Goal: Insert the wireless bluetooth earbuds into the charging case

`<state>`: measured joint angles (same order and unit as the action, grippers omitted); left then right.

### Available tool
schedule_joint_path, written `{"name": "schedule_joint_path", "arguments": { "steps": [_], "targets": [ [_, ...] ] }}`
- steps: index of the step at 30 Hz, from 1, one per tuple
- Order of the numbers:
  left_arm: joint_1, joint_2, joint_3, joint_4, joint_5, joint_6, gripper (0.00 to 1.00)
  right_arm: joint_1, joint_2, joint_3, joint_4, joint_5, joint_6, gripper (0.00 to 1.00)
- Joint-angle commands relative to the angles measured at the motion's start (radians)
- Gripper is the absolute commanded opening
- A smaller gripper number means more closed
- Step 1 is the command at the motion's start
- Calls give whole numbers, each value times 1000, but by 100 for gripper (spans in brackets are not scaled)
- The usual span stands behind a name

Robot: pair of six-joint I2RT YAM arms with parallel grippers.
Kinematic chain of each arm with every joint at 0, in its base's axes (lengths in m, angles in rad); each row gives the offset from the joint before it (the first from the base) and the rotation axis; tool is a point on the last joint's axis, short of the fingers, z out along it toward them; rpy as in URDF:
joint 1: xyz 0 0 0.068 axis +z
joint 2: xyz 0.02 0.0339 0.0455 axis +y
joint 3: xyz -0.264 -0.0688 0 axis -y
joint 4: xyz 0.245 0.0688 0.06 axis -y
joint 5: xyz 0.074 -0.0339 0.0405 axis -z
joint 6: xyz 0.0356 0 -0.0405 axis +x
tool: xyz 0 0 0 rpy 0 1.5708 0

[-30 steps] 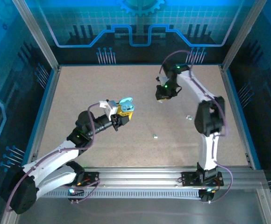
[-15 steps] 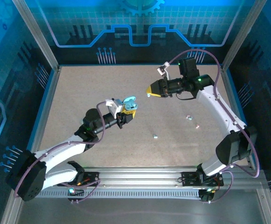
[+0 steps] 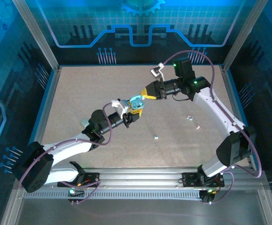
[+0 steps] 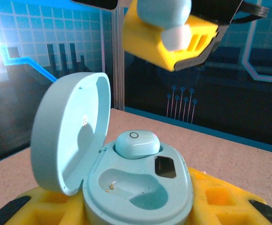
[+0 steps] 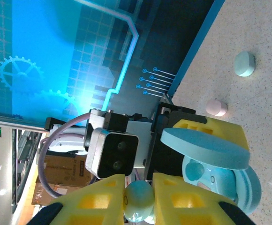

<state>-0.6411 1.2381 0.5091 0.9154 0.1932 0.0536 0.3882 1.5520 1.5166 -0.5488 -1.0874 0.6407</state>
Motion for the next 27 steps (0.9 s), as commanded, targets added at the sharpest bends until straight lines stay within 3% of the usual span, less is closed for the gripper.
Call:
{"name": "schedule_joint_path", "arguments": {
  "steps": [1,14,27],
  "targets": [
    [-11,6,28,74,-26,34,35,29,-29,-8,-13,20,-5,20],
    [-43,38,45,116,-51,47,36,139,-59,35,-140,335,-106,21],
    [-60,43,57,117,-69,45,37,204,-69,57,-164,487,-151,21]
  ]
}}
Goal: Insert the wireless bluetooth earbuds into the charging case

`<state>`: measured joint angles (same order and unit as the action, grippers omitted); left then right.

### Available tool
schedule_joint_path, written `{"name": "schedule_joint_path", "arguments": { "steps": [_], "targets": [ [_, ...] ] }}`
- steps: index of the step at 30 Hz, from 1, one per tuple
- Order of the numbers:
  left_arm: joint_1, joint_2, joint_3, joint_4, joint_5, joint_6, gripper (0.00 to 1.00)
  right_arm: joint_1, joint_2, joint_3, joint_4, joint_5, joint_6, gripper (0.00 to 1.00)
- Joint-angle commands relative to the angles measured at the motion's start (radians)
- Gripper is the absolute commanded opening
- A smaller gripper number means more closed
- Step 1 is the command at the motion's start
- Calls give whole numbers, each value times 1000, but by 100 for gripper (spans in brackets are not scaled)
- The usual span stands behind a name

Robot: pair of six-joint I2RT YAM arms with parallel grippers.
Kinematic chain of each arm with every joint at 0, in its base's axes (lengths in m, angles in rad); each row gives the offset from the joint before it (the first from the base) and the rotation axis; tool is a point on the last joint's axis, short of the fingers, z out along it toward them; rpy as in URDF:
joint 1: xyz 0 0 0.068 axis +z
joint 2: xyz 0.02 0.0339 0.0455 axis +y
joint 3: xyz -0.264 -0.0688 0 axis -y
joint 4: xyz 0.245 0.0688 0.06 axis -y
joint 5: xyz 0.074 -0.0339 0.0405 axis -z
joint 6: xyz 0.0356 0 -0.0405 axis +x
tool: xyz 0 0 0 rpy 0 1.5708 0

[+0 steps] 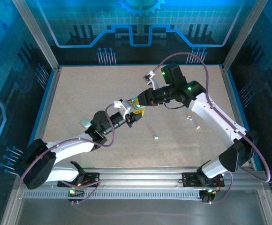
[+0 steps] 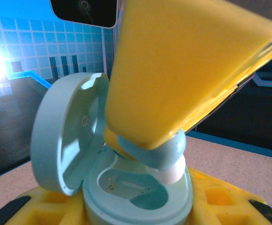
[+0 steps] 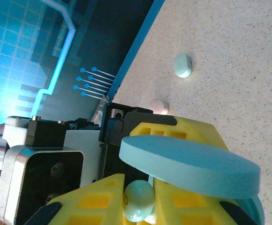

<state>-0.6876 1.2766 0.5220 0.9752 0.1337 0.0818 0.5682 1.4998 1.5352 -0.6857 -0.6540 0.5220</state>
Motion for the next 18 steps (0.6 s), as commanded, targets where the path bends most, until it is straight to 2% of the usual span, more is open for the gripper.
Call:
{"name": "schedule_joint_path", "arguments": {
  "steps": [1,18],
  "targets": [
    [-15,5,44,58,-14,16,37,34,-14,47,-41,77,-43,21],
    [-18,1,42,59,-32,13,37,104,31,117,-153,323,-123,27]
  ]
}}
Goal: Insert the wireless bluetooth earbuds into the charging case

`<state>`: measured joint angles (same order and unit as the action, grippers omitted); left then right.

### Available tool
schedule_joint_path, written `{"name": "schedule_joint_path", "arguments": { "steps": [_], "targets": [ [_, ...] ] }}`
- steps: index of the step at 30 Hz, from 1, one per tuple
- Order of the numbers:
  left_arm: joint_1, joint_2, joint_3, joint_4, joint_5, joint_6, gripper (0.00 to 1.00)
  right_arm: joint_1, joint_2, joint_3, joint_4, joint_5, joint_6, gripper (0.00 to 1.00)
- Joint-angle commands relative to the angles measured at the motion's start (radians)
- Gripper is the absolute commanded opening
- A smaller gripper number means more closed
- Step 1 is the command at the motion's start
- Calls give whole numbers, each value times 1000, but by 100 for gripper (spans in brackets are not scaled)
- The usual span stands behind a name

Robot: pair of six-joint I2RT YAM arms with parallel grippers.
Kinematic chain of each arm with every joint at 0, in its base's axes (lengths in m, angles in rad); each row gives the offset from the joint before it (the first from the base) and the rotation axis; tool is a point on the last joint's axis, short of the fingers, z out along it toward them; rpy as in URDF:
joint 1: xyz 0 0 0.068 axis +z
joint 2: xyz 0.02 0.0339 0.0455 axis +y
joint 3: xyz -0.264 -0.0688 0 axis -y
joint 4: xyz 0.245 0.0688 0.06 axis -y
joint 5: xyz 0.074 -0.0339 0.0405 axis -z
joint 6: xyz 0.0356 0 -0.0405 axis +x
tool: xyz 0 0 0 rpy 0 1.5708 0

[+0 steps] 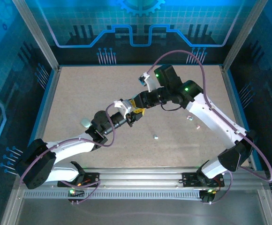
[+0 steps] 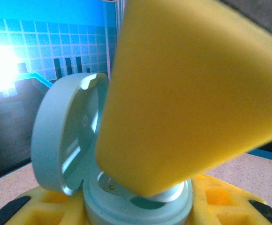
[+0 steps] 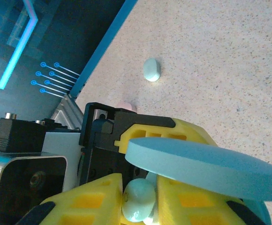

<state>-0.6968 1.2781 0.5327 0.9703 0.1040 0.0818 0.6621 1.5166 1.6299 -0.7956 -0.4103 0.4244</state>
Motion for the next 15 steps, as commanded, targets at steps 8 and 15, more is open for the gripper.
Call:
{"name": "schedule_joint_path", "arguments": {
  "steps": [8,15],
  "targets": [
    [-9,-2,28,64,-2,9,37,11,8,28,-46,103,-25,30],
    [-9,-6,24,61,-7,3,37,11,4,36,-50,108,-23,28]
  ]
}}
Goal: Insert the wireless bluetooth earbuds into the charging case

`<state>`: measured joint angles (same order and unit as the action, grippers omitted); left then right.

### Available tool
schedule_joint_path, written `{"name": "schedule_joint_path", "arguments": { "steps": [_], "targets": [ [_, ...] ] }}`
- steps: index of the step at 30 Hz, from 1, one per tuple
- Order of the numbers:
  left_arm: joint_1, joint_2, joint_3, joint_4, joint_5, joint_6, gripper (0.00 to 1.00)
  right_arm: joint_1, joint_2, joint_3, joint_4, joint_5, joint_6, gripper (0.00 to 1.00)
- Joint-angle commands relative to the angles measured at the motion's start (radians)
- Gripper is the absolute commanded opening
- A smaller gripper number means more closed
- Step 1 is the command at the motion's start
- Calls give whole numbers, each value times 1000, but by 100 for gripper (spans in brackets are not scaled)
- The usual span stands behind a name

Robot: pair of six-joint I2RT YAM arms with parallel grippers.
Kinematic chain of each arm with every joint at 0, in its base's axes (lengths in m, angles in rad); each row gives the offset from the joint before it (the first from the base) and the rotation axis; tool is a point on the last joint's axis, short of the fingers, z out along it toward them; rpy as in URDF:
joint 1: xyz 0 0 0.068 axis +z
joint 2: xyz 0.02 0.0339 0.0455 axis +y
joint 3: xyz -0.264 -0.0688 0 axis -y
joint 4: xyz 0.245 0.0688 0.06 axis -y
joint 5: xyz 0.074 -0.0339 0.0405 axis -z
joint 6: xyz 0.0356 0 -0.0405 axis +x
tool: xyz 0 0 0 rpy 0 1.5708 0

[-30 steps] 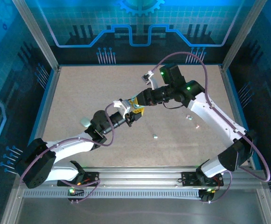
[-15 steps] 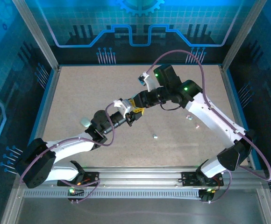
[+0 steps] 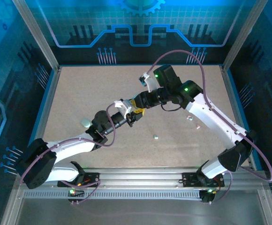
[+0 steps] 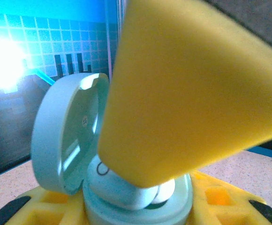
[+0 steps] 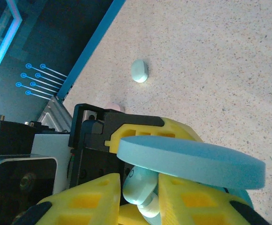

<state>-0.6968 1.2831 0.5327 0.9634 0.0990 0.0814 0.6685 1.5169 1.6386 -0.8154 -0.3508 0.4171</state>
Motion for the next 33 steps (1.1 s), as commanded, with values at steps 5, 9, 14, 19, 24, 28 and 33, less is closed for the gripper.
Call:
{"name": "schedule_joint_path", "arguments": {
  "steps": [5,9,14,19,24,28,33],
  "targets": [
    [-10,-8,21,61,-10,1,37,7,-5,39,-31,23,-16,29],
    [-9,-8,18,61,-12,-2,37,6,-25,41,-22,16,-16,31],
    [-9,-7,15,57,-13,-6,36,6,-32,48,-23,0,-20,31],
    [-10,-8,15,57,-16,-7,36,6,-44,47,-22,10,-18,32],
    [-9,-7,16,57,-18,-6,36,5,-41,49,-38,6,-24,27],
    [-9,-8,18,57,-19,-10,36,7,-23,64,-85,-9,-36,21],
    [-10,-8,23,57,-19,-14,36,6,-15,64,-116,1,-46,18]
  ]
}}
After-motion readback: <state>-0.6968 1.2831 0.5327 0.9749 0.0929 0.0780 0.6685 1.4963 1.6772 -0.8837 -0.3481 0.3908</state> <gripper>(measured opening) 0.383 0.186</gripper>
